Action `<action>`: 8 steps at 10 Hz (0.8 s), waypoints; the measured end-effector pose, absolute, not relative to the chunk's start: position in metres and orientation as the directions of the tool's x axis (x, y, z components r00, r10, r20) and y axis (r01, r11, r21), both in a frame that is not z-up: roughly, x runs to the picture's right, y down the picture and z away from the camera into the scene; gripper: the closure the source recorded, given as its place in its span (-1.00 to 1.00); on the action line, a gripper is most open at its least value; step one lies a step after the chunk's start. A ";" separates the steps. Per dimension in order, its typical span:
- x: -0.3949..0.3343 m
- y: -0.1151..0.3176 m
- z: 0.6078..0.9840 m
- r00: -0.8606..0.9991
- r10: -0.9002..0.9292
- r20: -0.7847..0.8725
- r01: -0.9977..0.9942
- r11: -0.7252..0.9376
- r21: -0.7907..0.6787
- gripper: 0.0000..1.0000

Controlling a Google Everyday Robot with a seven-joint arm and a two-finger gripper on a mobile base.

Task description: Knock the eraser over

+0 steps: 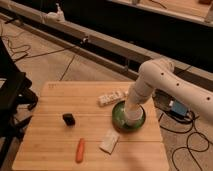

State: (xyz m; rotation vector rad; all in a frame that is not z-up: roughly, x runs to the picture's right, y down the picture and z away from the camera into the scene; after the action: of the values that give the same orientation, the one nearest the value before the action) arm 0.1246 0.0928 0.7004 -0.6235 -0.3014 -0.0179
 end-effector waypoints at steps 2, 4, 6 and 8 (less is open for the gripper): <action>0.127 0.094 0.700 0.957 0.076 0.280 0.104 0.812 -0.575 1.00; 0.125 0.094 0.700 0.957 0.073 0.282 0.108 0.811 -0.575 1.00; 0.122 0.095 0.702 0.959 0.053 0.278 0.122 0.809 -0.575 1.00; 0.096 0.100 0.710 0.955 -0.008 0.298 0.186 0.798 -0.574 1.00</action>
State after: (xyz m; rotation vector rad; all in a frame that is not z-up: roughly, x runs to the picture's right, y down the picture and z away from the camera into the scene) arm 0.0957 0.1001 0.7097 -0.6411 -0.2891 -0.1056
